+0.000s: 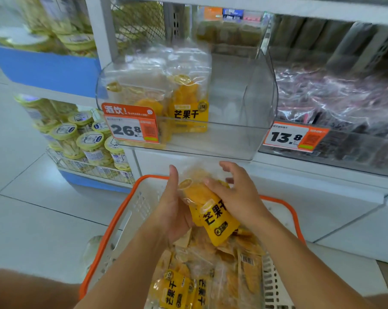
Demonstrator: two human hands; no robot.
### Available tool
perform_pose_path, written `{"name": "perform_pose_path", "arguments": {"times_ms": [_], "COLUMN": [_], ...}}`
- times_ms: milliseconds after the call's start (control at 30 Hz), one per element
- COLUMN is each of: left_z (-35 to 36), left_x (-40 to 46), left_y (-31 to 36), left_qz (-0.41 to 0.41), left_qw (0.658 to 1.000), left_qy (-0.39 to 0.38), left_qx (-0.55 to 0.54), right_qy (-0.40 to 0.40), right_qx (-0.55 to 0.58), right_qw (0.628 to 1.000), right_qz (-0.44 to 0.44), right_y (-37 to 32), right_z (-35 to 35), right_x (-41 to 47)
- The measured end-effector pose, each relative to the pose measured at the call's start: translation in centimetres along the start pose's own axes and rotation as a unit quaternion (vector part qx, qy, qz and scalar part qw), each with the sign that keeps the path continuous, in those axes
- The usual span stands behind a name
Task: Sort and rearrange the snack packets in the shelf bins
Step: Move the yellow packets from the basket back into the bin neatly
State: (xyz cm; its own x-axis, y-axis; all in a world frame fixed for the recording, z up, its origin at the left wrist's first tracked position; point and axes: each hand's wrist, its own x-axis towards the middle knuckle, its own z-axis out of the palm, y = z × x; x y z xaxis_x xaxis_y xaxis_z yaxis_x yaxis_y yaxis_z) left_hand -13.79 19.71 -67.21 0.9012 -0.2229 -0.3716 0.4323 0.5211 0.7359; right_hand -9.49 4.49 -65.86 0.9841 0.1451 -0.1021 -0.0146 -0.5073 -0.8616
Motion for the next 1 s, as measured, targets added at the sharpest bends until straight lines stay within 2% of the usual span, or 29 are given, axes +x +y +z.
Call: {"name": "perform_pose_path", "arguments": {"times_ms": [100, 200, 300, 367, 433, 533, 633, 767, 900, 933, 1000], "left_z": [1.4, 2.6, 3.9, 5.2, 7.1, 9.2, 9.6, 7.6, 5.0, 4.8, 4.6], "left_x": [-0.8, -1.9, -4.2, -5.7, -6.6, -6.1, -3.4, 1.9, 4.9, 5.0, 5.1], "left_y": [1.7, 3.8, 7.0, 10.4, 14.1, 18.8, 21.7, 22.3, 21.9, 22.0, 22.5], "left_qz": [0.065, 0.083, 0.092, 0.122, 0.187, 0.284, 0.353, 0.378, 0.358, 0.358, 0.352], "left_qw": [0.989, 0.971, 0.961, 0.952, 0.935, 0.893, 0.846, 0.819, 0.75, 0.718, 0.633], "left_qy": [0.049, 0.154, 0.149, 0.107, 0.034, -0.05, -0.073, -0.044, 0.028, 0.055, 0.098], "left_qx": [0.125, 0.163, 0.215, 0.26, 0.3, 0.345, 0.393, 0.429, 0.555, 0.594, 0.683], "right_qy": [-0.035, -0.065, -0.141, -0.182, -0.145, -0.028, 0.032, 0.077, 0.082, 0.071, 0.053], "right_qx": [0.039, 0.074, 0.181, 0.222, 0.211, 0.131, 0.112, 0.075, -0.006, -0.004, 0.012], "right_qw": [0.998, 0.995, 0.973, 0.957, 0.957, 0.953, 0.936, 0.937, 0.961, 0.967, 0.974], "right_qz": [0.043, 0.021, 0.024, -0.037, -0.137, -0.273, -0.332, -0.331, -0.262, -0.244, -0.218], "right_y": [-2.1, -4.9, -8.3, -10.8, -13.1, -16.3, -17.3, -15.5, -13.1, -12.9, -12.5], "right_z": [0.2, 0.2, -2.0, -4.6, -7.1, -8.3, -8.7, -8.9, -7.2, -6.8, -6.4], "right_x": [-0.6, -2.5, -4.6, -4.6, -3.5, -0.5, 2.9, 6.5, 9.8, 10.6, 11.9]}}
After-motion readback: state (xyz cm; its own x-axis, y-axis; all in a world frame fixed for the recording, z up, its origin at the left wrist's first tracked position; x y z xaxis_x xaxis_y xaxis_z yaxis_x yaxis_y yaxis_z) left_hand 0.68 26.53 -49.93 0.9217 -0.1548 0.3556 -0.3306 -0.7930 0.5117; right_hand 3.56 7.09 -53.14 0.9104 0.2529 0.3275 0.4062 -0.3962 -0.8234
